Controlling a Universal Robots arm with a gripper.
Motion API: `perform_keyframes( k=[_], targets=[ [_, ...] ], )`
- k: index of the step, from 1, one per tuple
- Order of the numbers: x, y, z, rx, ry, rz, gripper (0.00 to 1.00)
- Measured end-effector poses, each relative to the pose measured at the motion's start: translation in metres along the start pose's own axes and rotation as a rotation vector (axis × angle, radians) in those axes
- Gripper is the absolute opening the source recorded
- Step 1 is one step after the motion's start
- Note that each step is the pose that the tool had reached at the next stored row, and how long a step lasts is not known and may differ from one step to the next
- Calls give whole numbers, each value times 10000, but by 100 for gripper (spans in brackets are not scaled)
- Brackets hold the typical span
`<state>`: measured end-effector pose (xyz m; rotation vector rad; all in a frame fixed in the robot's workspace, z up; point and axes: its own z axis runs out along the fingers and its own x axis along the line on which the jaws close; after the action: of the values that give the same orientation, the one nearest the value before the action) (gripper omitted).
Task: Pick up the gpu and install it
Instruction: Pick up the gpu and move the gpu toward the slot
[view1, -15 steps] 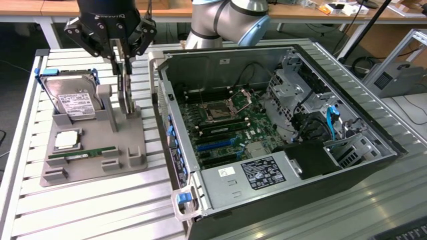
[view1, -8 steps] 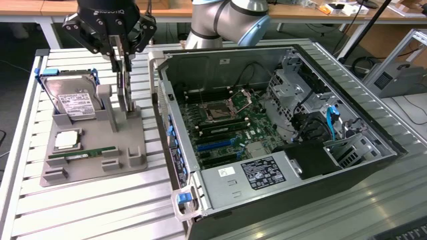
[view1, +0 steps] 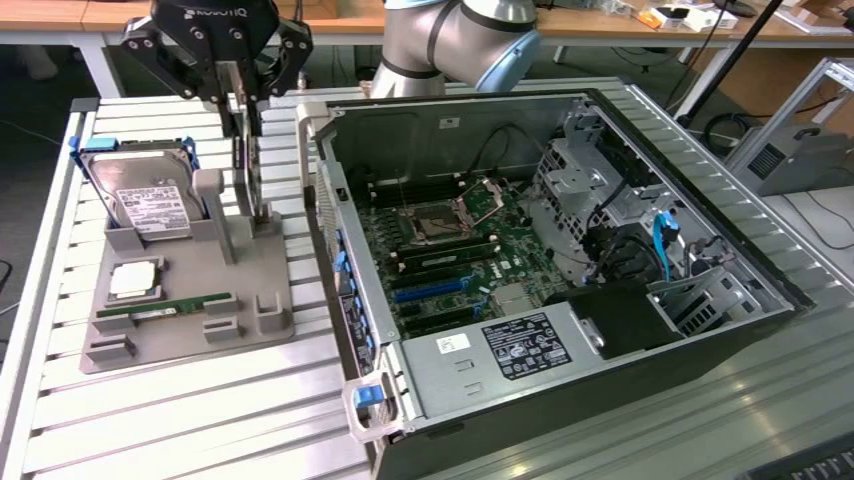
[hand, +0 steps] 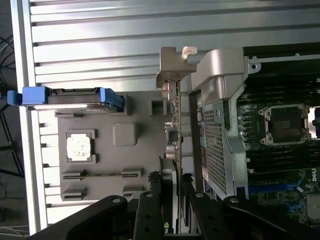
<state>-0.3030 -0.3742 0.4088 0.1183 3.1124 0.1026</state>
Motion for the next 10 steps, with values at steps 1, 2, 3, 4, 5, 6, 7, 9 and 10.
perform_keyframes(
  k=[1, 2, 3, 4, 5, 6, 7, 9, 10],
  targets=[
    [0, 0, -7, -5, 0, 0, 27],
    [0, 1, -15, -8, 1, 0, 27],
    [-1, 1, -21, -11, 1, 0, 27],
    [-1, 2, -29, -14, 0, 0, 27],
    [-1, 4, -52, -20, 0, 0, 27],
    [-2, 3, -62, 40, -2, -3, 27],
    [-2, 4, -71, 115, -9, -3, 27],
    [-2, 3, -88, 218, -16, -7, 27],
    [-4, 2, -121, 331, -24, -10, 27]
  ],
)
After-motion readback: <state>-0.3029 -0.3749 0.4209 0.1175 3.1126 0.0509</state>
